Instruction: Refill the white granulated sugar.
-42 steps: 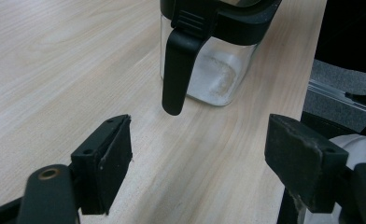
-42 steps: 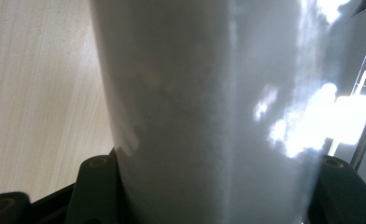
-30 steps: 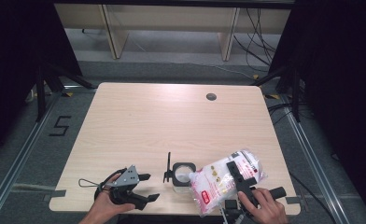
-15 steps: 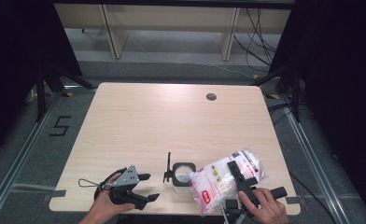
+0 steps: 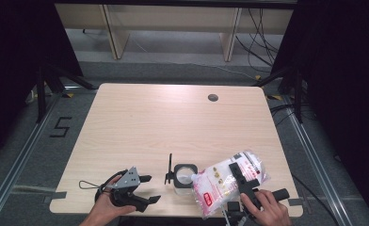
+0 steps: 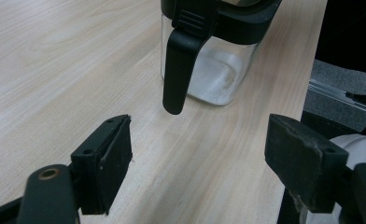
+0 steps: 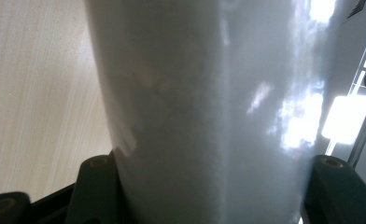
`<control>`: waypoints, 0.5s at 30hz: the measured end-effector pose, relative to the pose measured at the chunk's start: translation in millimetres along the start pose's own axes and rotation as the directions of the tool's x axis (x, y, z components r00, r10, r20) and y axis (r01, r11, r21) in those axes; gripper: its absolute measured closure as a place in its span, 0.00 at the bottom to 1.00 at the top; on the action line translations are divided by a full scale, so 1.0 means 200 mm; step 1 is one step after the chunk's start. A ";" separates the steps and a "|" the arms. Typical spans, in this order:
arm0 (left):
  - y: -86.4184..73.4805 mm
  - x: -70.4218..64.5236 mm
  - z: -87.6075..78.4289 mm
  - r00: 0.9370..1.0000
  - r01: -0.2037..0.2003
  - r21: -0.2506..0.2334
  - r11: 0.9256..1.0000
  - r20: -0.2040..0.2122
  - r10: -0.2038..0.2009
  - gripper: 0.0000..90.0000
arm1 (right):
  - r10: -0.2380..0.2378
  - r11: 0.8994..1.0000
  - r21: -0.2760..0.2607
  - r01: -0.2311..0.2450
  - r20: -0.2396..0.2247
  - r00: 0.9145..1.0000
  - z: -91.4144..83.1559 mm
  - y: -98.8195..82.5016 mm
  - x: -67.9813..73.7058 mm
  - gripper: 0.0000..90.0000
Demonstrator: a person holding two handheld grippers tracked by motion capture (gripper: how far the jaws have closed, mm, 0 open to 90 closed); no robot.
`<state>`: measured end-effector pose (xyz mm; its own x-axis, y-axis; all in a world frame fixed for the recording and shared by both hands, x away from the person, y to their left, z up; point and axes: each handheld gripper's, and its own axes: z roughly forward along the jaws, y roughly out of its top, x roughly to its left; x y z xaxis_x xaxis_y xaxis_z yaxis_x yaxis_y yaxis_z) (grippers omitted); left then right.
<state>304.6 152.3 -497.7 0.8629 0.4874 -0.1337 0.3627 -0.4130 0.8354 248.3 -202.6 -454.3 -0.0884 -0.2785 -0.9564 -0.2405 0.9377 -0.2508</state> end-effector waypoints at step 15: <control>0.00 0.00 -0.01 1.000 -0.014 0.016 1.000 -0.004 0.014 0.25 | -0.001 1.000 -0.003 0.002 0.029 1.000 -0.01 0.01 -0.01 0.49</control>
<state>304.3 154.6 -496.6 0.8665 0.4844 -0.1202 0.3565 -0.4321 0.8283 245.9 -201.1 -452.7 -0.0602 -0.2737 -0.9599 -0.2435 0.9366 -0.2518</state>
